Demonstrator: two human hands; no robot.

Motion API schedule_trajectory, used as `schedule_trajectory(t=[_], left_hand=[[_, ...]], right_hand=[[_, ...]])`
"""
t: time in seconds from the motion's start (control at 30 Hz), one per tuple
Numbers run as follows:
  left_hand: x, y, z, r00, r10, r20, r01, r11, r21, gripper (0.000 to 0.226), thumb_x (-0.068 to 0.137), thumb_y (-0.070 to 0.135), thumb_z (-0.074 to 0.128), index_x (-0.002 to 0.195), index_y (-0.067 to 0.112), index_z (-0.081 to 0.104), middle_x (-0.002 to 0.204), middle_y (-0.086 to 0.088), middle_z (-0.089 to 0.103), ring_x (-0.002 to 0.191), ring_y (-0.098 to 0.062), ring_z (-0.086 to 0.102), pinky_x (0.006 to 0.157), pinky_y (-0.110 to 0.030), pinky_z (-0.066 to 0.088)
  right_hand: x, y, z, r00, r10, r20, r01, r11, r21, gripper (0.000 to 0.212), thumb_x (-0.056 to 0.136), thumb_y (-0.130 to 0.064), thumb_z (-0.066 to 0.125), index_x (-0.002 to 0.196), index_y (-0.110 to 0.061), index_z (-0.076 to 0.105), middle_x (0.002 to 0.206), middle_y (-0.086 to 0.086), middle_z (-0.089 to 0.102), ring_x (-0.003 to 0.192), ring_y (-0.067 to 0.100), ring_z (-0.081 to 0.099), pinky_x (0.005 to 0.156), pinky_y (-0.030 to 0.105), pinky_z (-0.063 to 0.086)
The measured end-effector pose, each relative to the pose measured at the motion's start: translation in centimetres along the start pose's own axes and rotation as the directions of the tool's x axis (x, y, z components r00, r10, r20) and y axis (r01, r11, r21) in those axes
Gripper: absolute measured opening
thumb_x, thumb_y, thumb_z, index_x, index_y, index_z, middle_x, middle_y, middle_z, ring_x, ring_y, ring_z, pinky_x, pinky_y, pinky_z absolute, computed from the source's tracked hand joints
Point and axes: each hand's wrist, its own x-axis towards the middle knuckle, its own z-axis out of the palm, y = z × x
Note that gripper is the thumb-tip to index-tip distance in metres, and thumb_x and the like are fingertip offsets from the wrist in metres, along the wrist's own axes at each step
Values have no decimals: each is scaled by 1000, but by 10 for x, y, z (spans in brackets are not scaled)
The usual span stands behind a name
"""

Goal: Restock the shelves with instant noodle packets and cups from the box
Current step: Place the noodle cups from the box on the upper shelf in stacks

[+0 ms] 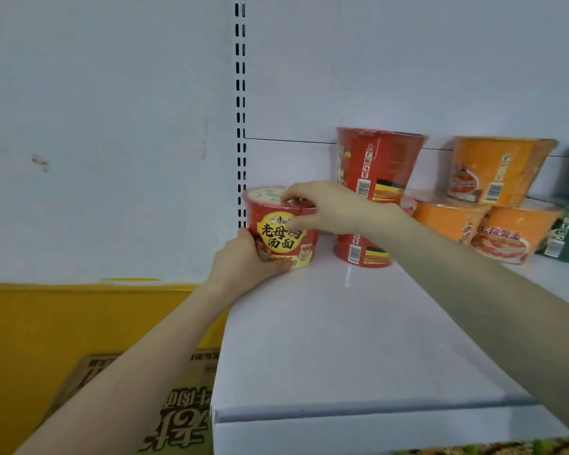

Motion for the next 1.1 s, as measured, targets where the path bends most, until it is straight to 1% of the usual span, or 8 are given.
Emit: schedule_trajectory(t=[0.13, 0.3, 0.4, 0.5, 0.8, 0.93, 1.0, 1.1], left_hand=[[-2, -3, -2, 999, 15, 49, -22, 987, 157, 65, 76, 54, 66, 116, 10, 39, 115, -2, 58, 110, -25, 54, 93, -41, 41], [-7, -9, 1, 968, -4, 253, -94, 923, 374, 82, 78, 73, 39, 135, 14, 33, 136, -4, 42, 129, -21, 35, 106, -51, 28], [-17, -6, 4, 936, 22, 351, -188, 875, 445, 88, 80, 75, 25, 140, 12, 29, 139, -6, 37, 133, -21, 29, 110, -48, 23], [-23, -5, 3, 929, 55, 367, -233, 856, 461, 81, 83, 72, 20, 129, 8, 40, 131, -8, 41, 127, -21, 34, 109, -42, 26], [-27, 0, 0, 929, 76, 362, -244, 862, 444, 73, 87, 67, 24, 119, 5, 46, 121, -9, 46, 118, -22, 40, 105, -38, 31], [-29, 2, -4, 928, 81, 363, -250, 858, 449, 73, 87, 67, 24, 114, 4, 49, 118, -11, 48, 113, -24, 43, 99, -37, 36], [-29, 4, -5, 930, 74, 360, -243, 858, 452, 68, 87, 66, 26, 108, 6, 51, 114, -10, 50, 106, -23, 46, 92, -36, 39], [-32, 9, -7, 933, 98, 347, -266, 836, 481, 53, 90, 63, 28, 86, 13, 45, 96, -5, 51, 85, -19, 45, 76, -32, 40]], right_hand=[[1, 5, 2, 1000, 4, 31, -5, 1000, 18, 40, 90, -26, 57, 128, -17, 47, 130, 5, 55, 116, 21, 53, 92, 32, 46], [6, 8, 9, 999, 25, 24, -26, 1000, 9, 39, 93, -22, 52, 130, -15, 42, 131, 7, 53, 114, 23, 53, 85, 29, 46], [9, 9, 13, 999, 40, 12, -41, 999, 22, 39, 94, -22, 51, 131, -15, 40, 132, 8, 53, 113, 23, 54, 85, 31, 48], [12, 9, 17, 999, 54, -1, -54, 998, 35, 38, 94, -22, 50, 131, -14, 40, 132, 9, 53, 115, 24, 54, 92, 39, 50], [9, 11, 21, 999, 35, -41, -33, 998, 51, 40, 94, -21, 50, 133, -13, 41, 135, 8, 50, 120, 23, 51, 95, 38, 49], [2, 6, 16, 995, 54, -90, -48, 997, 68, 53, 93, -23, 53, 141, -15, 34, 142, 7, 44, 127, 22, 45, 97, 34, 44], [-8, 4, 10, 985, 76, -156, -61, 993, 103, 54, 93, -25, 53, 142, -19, 32, 143, 6, 45, 127, 22, 46, 98, 34, 42], [-30, 2, -6, 938, 64, -341, -24, 992, 121, 43, 93, -23, 53, 134, -15, 45, 131, 4, 57, 120, 18, 53, 96, 24, 39]])
